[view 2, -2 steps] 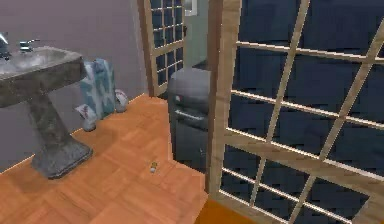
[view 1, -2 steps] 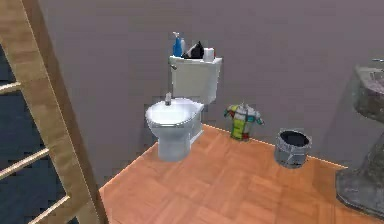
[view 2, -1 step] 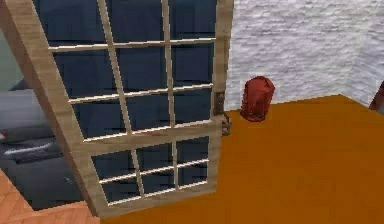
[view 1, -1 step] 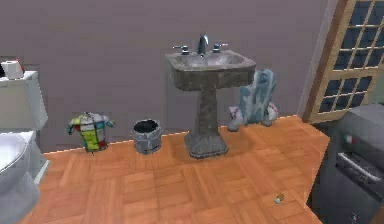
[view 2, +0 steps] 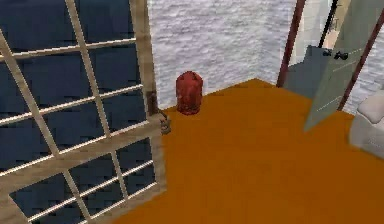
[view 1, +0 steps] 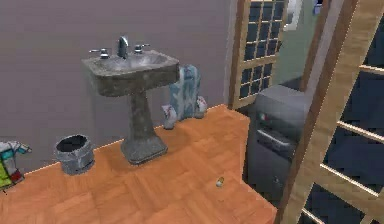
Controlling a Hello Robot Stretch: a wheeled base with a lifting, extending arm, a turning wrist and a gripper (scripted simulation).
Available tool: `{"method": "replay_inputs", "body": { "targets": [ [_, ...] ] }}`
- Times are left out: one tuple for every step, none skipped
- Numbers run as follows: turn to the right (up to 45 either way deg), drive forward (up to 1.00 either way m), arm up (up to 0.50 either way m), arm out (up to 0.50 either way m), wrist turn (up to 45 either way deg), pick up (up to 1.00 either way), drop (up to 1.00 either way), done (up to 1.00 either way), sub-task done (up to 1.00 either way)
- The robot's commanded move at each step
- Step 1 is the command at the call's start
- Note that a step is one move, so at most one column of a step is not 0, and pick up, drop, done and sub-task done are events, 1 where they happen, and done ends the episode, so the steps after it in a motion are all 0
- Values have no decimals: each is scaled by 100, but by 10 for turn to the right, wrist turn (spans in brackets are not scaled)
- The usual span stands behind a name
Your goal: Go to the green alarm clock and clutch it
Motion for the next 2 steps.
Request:
{"method": "replay_inputs", "body": {
  "targets": [
    [0,100,0,0,0,0,0,0,0],
    [0,50,0,0,0,0,0,0,0]
  ]
}}
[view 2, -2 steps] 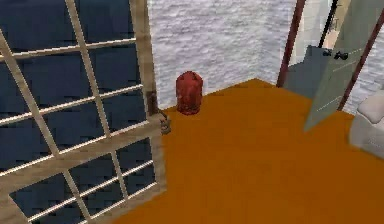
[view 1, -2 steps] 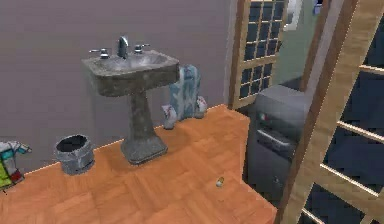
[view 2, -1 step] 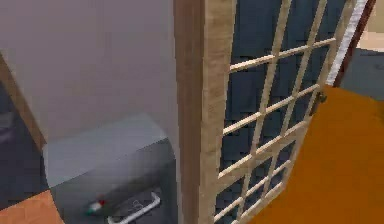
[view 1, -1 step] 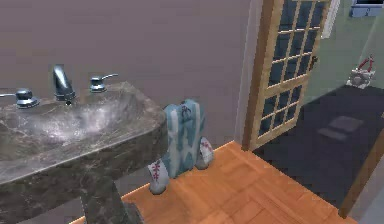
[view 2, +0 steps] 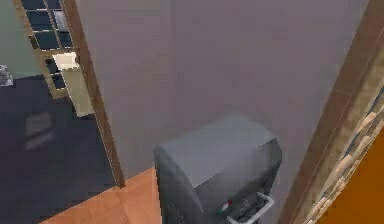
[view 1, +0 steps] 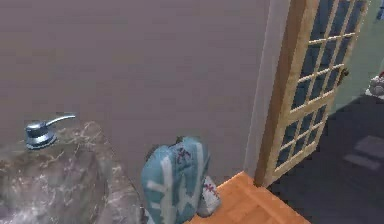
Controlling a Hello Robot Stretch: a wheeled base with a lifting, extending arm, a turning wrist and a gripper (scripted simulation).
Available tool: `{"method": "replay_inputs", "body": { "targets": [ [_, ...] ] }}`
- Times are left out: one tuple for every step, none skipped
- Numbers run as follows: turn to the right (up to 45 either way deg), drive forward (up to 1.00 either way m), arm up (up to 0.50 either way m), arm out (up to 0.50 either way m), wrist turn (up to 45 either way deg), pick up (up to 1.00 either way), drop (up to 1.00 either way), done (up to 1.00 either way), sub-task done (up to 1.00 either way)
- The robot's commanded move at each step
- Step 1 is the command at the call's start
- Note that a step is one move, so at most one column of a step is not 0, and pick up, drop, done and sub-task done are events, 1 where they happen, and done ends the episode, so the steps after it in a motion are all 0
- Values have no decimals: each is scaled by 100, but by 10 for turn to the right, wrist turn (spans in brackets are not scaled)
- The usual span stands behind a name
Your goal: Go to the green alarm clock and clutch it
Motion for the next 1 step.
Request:
{"method": "replay_inputs", "body": {
  "targets": [
    [450,0,0,0,0,0,0,0,0]
  ]
}}
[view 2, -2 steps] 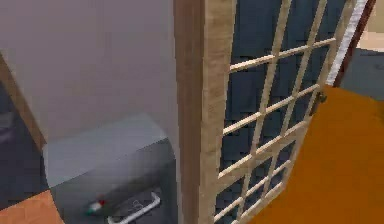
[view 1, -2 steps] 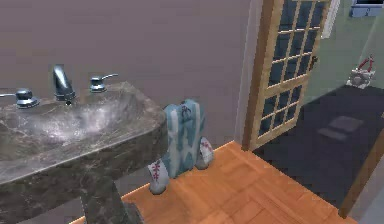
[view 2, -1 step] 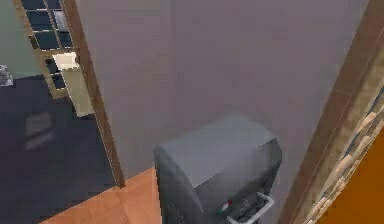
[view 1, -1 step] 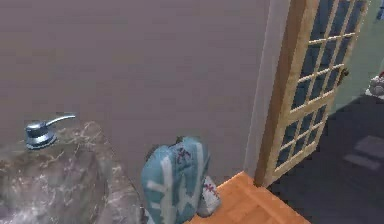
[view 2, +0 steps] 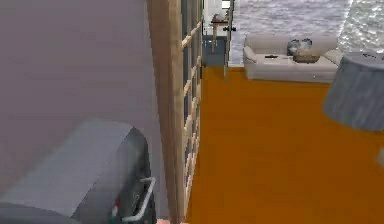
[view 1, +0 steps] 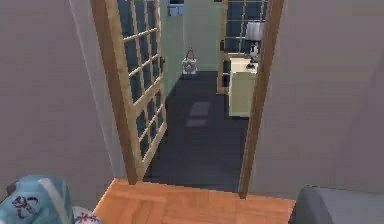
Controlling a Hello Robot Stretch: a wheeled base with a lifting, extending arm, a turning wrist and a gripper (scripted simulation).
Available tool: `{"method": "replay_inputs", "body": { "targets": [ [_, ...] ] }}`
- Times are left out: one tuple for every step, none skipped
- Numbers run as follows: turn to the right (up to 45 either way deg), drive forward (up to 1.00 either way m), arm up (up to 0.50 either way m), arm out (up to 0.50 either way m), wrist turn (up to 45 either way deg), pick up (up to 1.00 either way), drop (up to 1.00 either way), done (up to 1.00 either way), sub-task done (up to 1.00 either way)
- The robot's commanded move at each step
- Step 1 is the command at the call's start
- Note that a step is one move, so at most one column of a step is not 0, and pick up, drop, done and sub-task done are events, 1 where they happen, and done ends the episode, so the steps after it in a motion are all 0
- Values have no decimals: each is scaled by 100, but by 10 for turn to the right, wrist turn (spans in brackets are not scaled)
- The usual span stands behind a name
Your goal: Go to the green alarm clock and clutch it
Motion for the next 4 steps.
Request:
{"method": "replay_inputs", "body": {
  "targets": [
    [0,100,0,0,0,0,0,0,0],
    [0,100,0,0,0,0,0,0,0],
    [0,100,0,0,0,0,0,0,0],
    [90,0,0,0,0,0,0,0,0]
  ]
}}
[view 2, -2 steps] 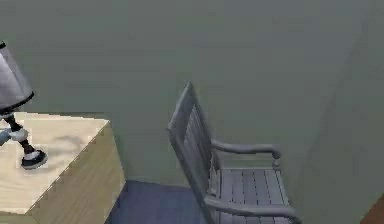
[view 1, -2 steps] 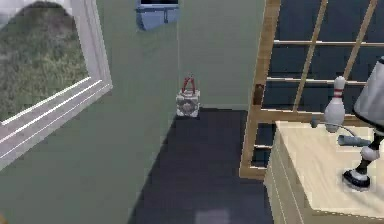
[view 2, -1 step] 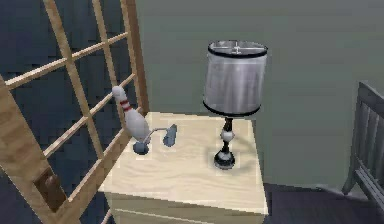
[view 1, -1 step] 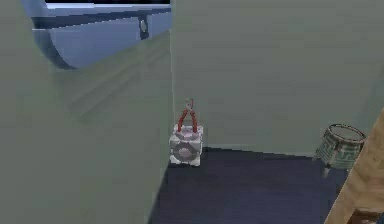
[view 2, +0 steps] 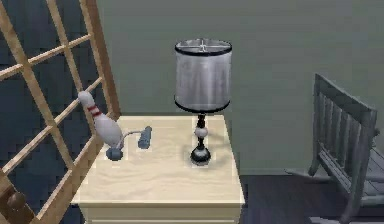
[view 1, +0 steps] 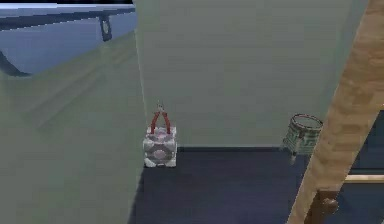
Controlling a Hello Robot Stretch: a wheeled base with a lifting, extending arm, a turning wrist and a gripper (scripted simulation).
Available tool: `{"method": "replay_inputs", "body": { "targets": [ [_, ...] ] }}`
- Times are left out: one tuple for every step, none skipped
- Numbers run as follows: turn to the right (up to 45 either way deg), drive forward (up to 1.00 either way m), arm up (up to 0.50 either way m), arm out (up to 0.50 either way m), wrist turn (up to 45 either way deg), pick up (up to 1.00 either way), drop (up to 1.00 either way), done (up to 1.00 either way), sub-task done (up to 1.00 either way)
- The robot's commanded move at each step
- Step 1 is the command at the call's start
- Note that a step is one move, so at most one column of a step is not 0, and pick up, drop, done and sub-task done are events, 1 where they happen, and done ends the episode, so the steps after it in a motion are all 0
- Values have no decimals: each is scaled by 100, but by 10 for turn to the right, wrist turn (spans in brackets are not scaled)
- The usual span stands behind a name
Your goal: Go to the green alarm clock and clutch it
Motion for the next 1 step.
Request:
{"method": "replay_inputs", "body": {
  "targets": [
    [0,35,0,0,0,0,0,0,0]
  ]
}}
